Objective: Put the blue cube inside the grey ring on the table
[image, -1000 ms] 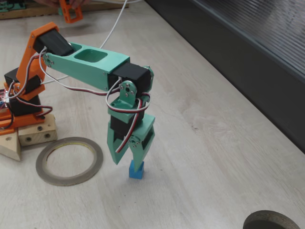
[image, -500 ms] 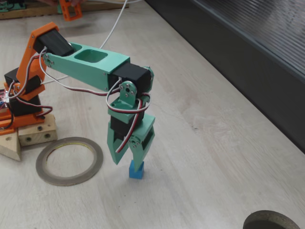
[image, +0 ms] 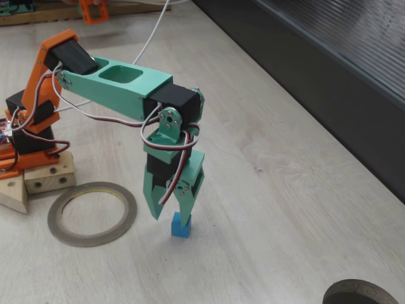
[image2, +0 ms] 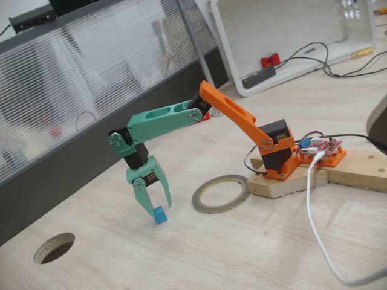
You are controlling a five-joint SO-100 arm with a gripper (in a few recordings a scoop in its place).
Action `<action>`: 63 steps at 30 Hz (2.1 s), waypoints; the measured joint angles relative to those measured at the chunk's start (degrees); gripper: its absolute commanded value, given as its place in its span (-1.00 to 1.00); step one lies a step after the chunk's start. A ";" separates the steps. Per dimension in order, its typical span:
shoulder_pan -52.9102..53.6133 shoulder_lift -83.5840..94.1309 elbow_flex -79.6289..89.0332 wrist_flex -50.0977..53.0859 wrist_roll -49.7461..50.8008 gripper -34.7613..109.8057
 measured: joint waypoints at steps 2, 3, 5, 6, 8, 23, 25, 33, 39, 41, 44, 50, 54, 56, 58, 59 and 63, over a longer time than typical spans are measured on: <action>0.00 0.00 0.00 0.00 0.00 -0.09; 0.00 0.00 0.00 0.00 0.00 -0.09; 0.00 0.00 0.00 0.00 0.00 -0.09; 0.00 0.00 0.00 0.00 0.00 -0.09; 0.00 0.00 0.00 0.00 0.00 -0.09; -0.26 0.00 0.00 0.00 0.00 -0.09; -0.35 0.00 0.00 0.00 0.00 -0.09; 0.00 0.00 0.00 0.00 0.00 -0.06; 0.00 0.00 0.00 0.00 0.00 0.10; 0.09 0.00 0.00 0.00 0.00 0.12; 0.09 0.00 0.00 0.00 0.00 0.12; 0.09 0.00 0.00 0.00 0.00 0.12; 0.09 0.00 0.00 0.00 0.00 0.12; 0.09 0.00 0.00 0.00 0.00 0.12; 0.09 0.00 0.00 0.00 0.00 0.12; 0.09 -0.18 0.00 0.00 0.00 0.12; 0.09 -0.18 0.00 0.00 0.00 0.12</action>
